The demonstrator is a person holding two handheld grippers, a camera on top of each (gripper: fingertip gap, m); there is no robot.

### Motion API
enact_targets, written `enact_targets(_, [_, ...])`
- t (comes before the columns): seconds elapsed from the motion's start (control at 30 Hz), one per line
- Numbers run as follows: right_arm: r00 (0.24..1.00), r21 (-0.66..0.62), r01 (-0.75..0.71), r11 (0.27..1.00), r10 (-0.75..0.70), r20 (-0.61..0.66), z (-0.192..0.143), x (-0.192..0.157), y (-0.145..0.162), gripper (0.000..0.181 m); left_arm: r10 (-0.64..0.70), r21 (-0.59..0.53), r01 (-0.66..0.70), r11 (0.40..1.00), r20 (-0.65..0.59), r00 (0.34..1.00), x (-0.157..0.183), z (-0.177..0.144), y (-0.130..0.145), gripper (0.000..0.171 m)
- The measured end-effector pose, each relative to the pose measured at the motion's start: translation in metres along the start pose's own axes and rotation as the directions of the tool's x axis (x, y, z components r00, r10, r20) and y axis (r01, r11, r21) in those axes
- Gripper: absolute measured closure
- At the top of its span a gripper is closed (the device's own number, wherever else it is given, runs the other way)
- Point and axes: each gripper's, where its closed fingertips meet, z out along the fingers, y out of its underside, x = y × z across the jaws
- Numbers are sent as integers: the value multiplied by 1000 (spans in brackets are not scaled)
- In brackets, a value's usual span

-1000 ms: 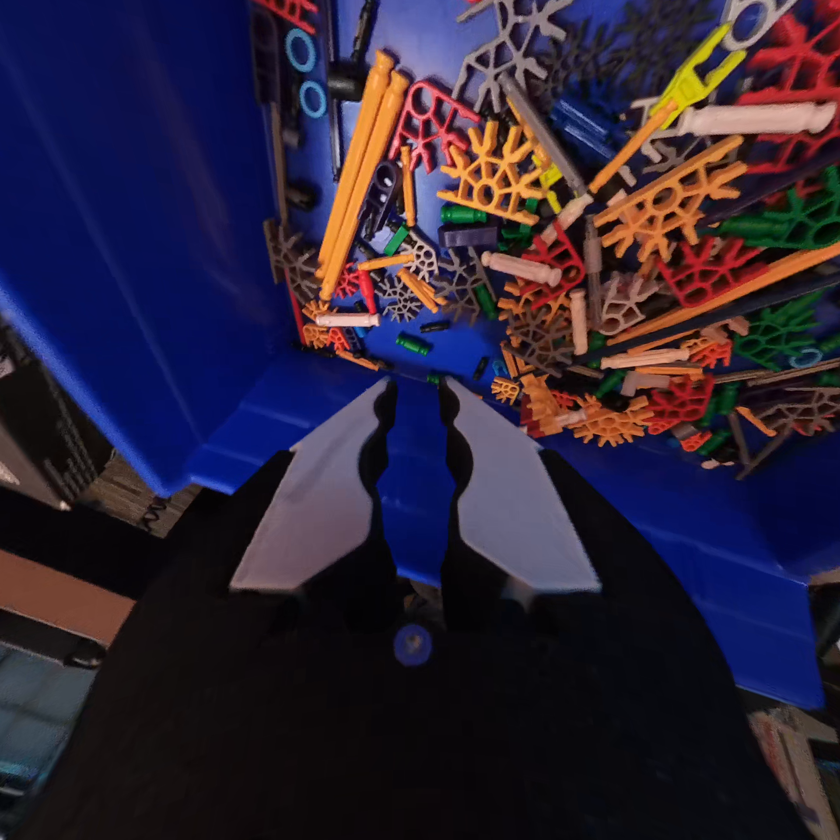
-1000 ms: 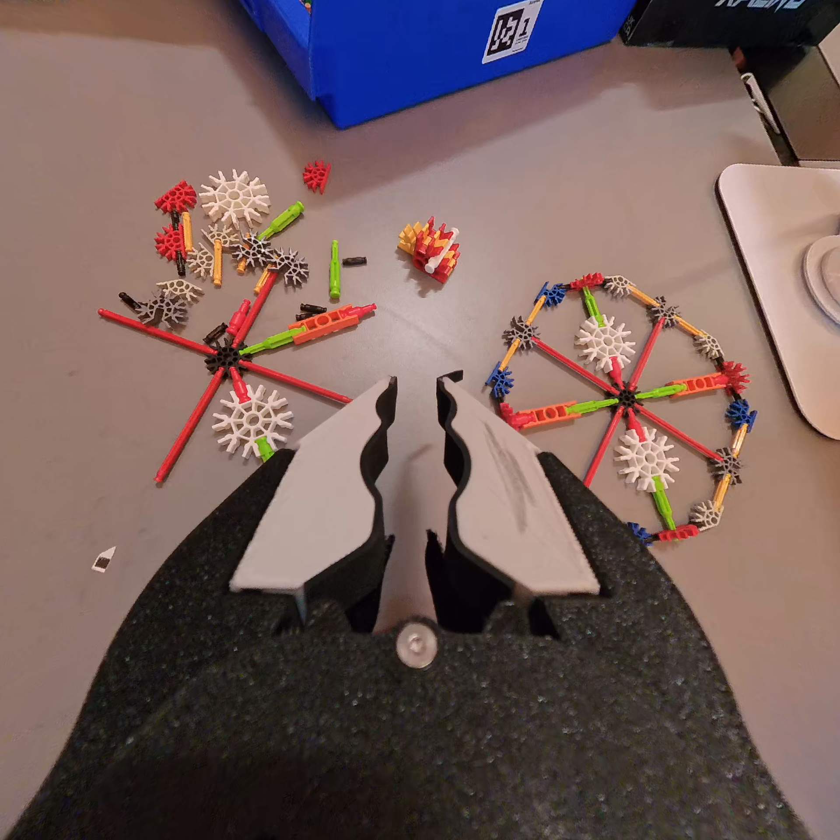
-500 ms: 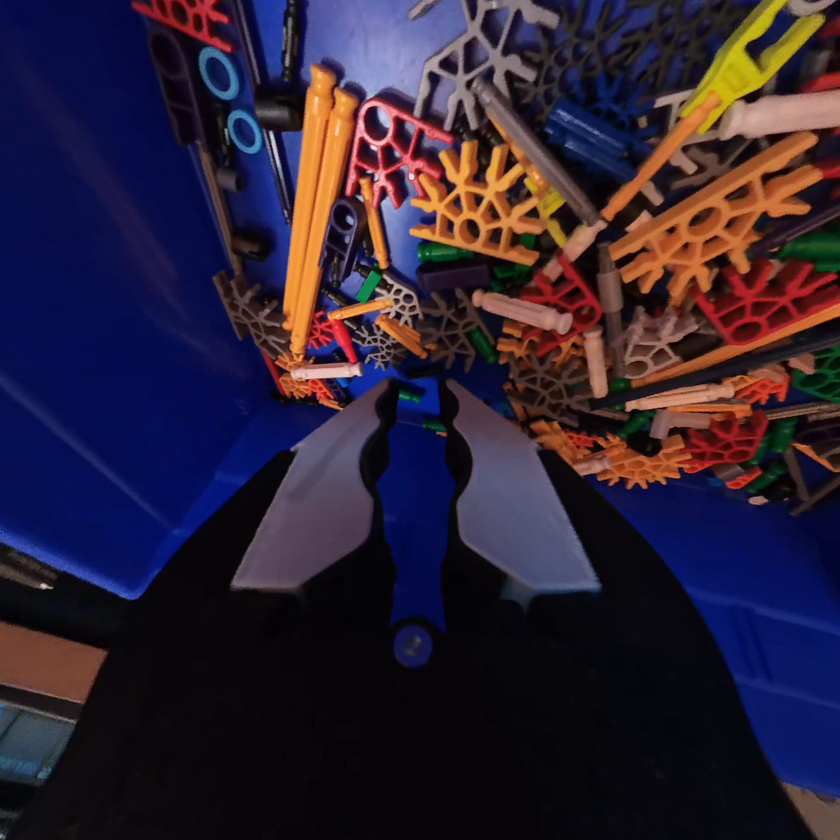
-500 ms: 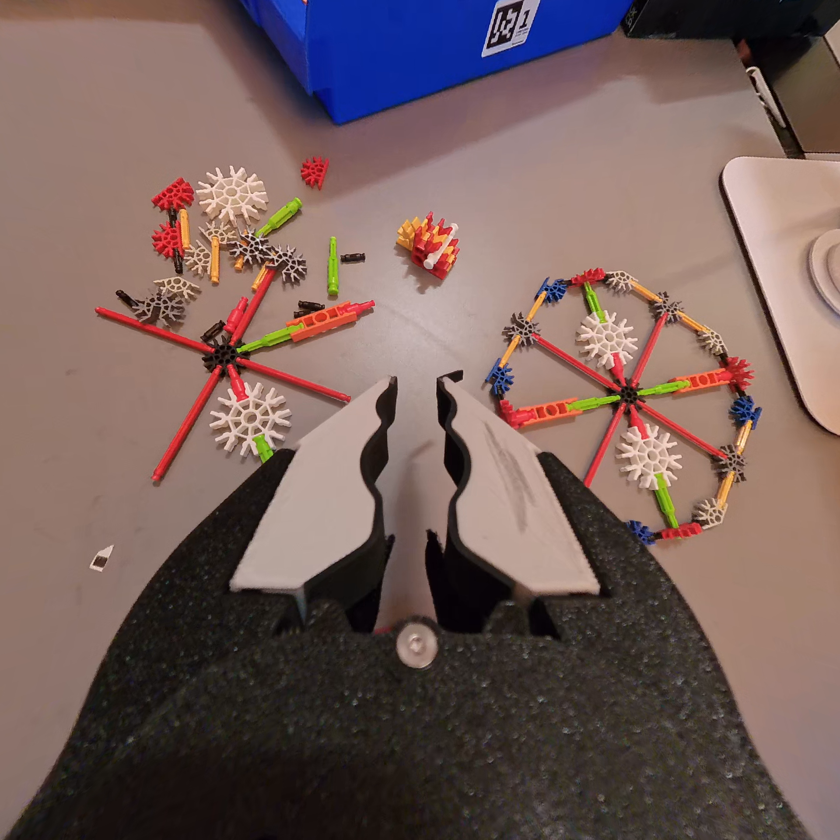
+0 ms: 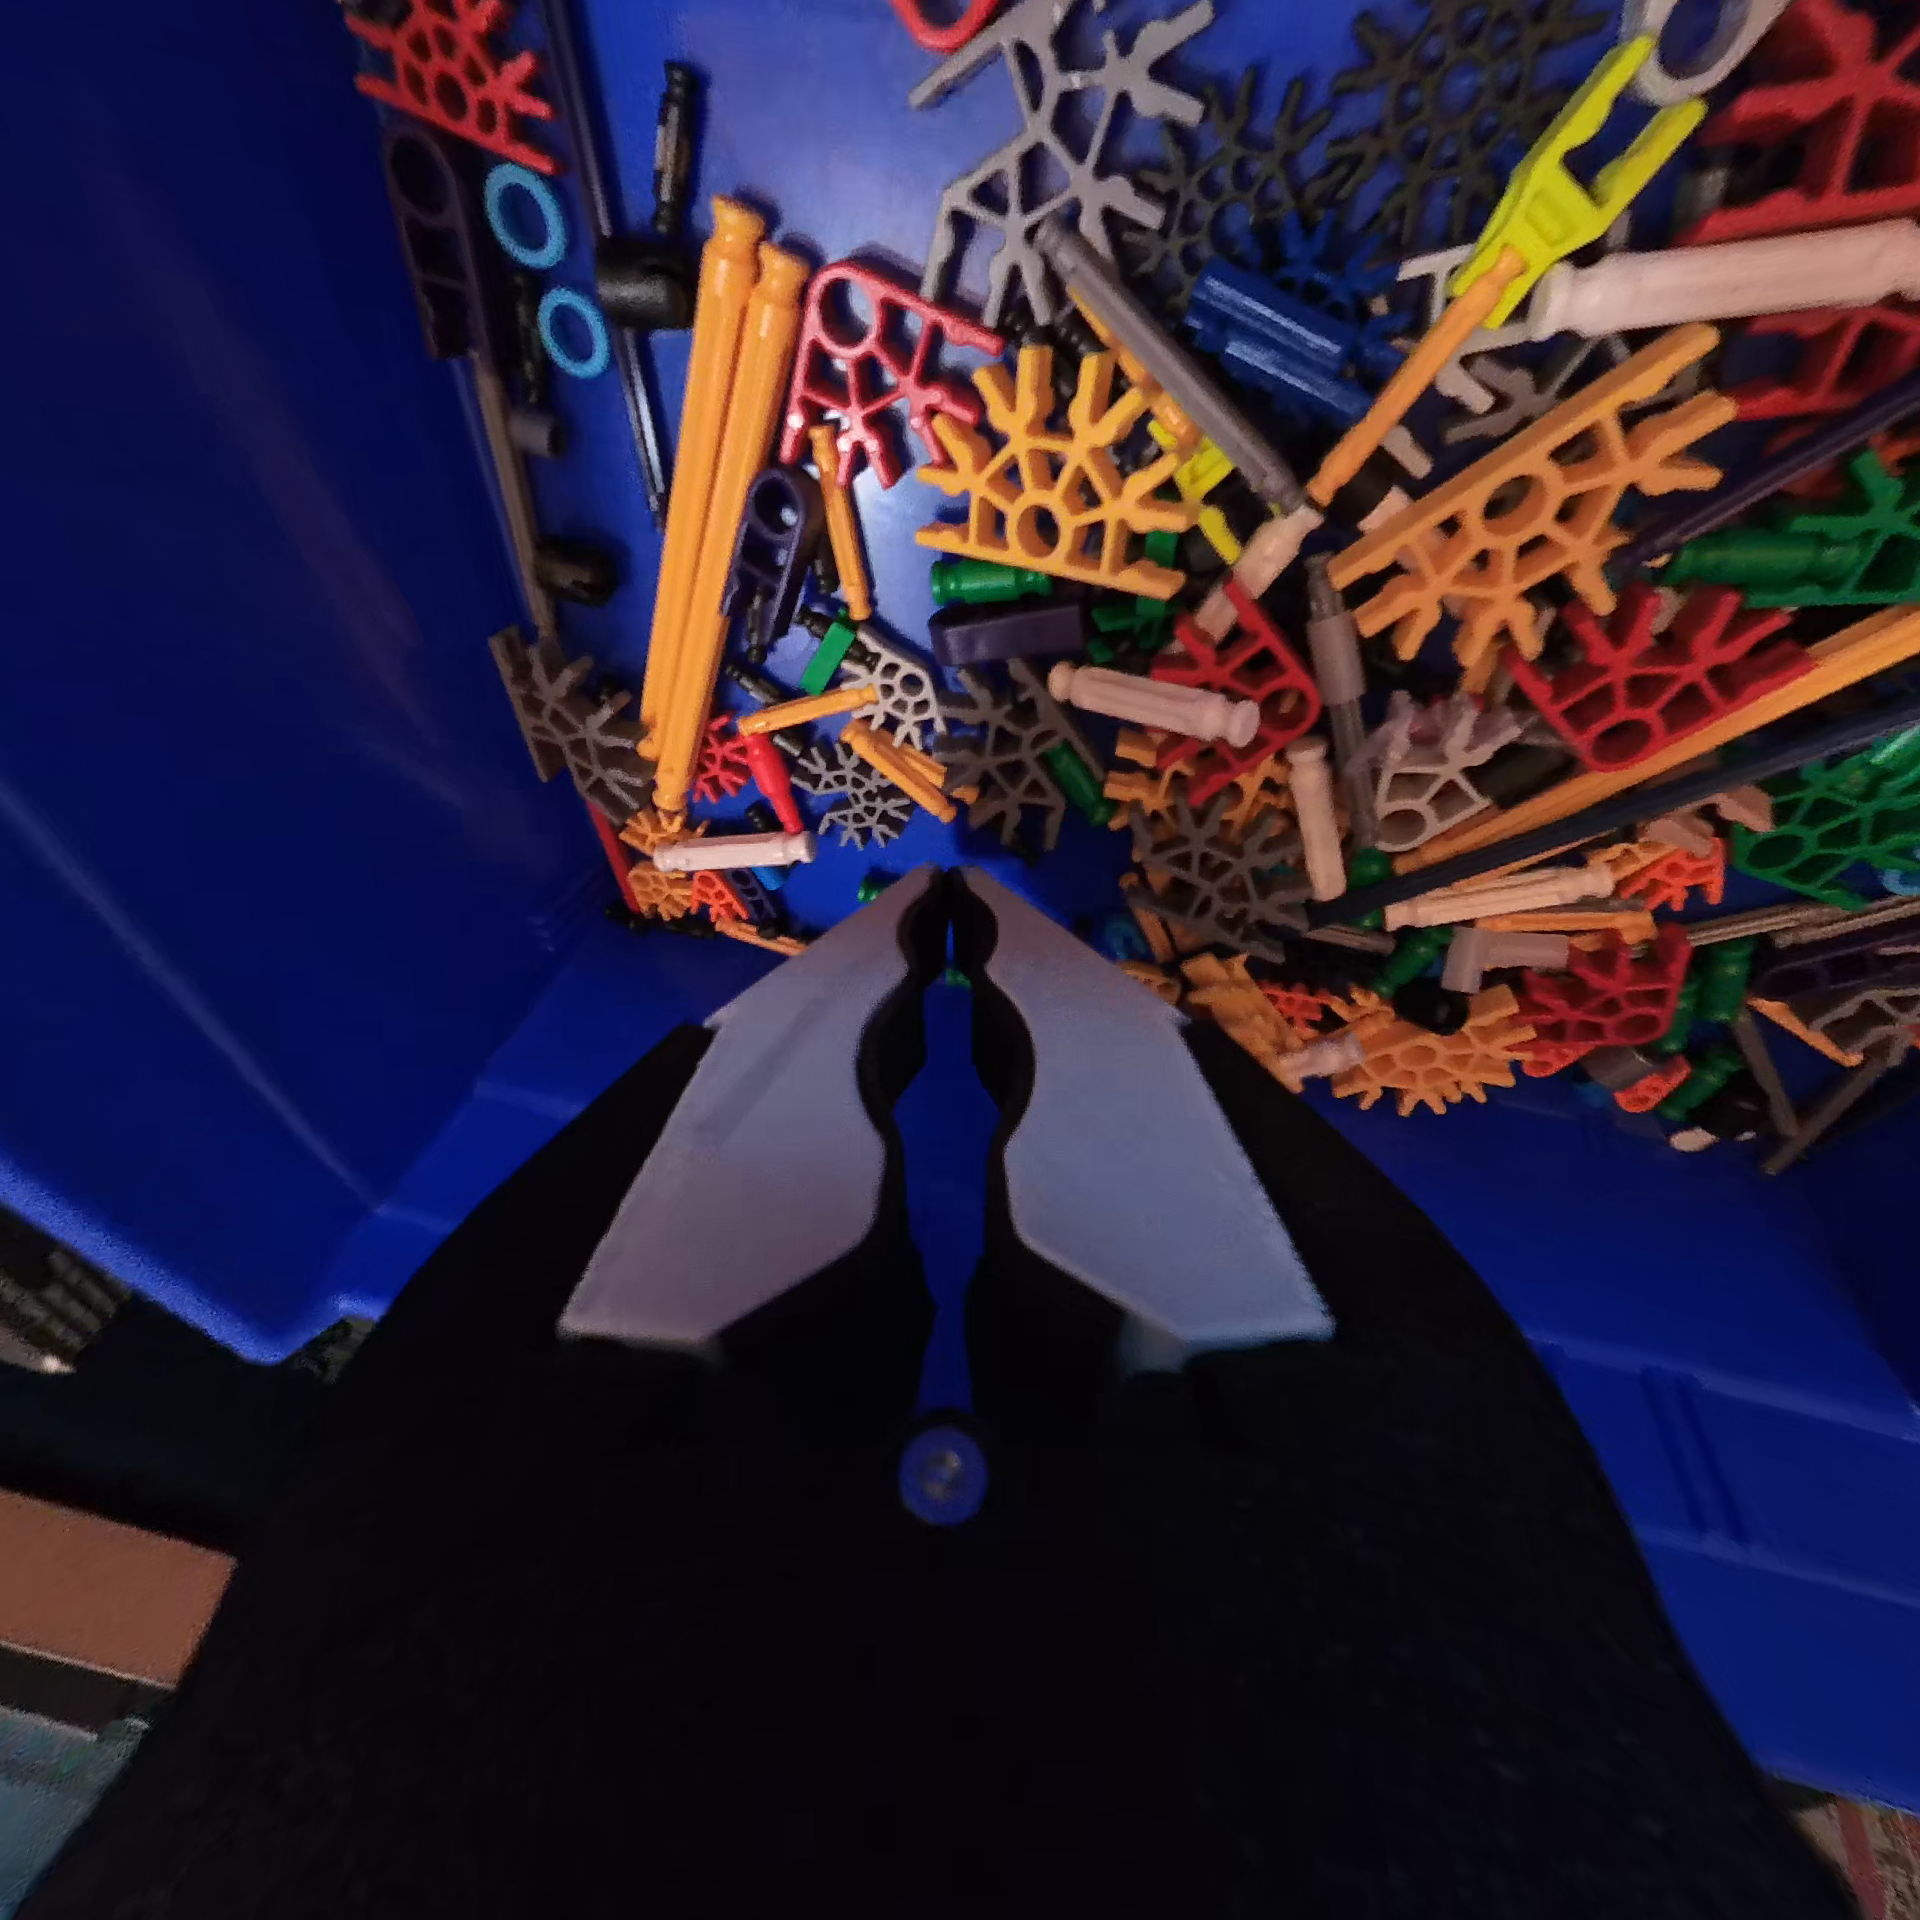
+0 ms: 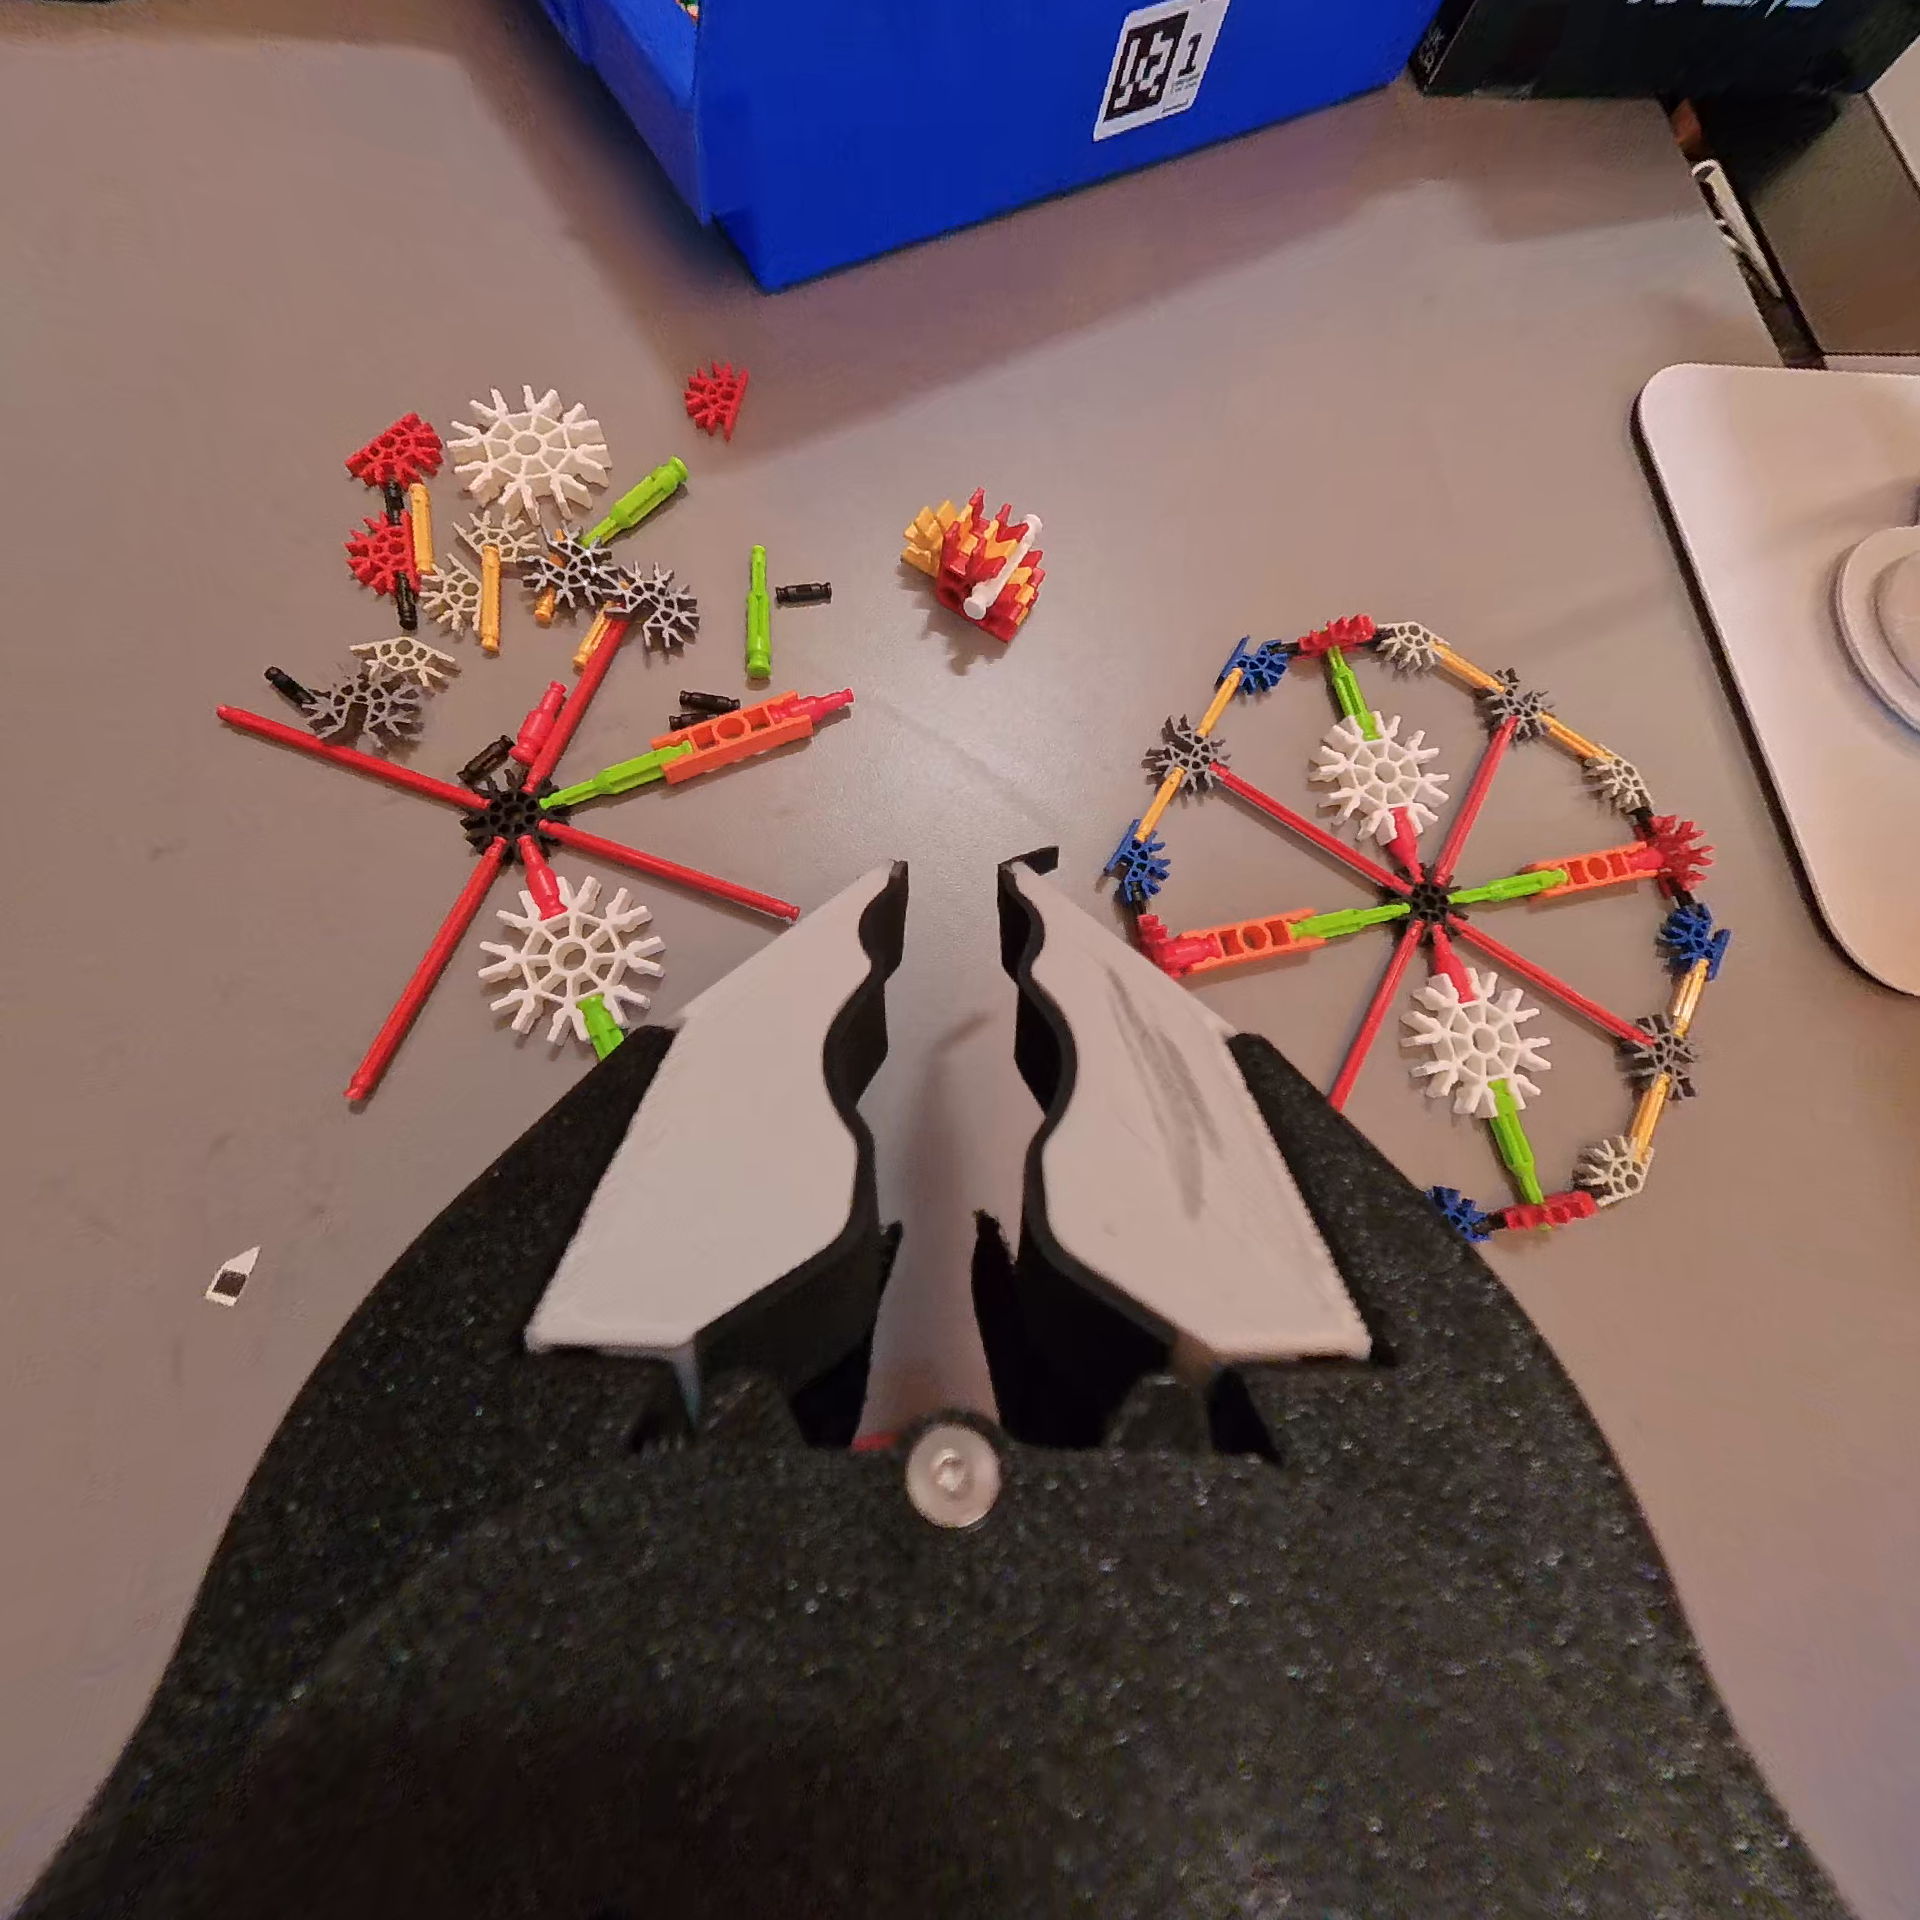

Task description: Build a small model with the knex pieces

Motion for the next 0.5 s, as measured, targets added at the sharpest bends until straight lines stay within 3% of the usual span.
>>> enact_targets(0.2, [1000,-4,2,1000,-2,4,1,-1,0,164,-55,50,57,997,-41,998,4,-8,-3,170])
enact_targets(0.5, [1000,-2,3,1000,-3,1,0,-1,0,164,-78,-15,77,997,-75,994,9,3,0,162])
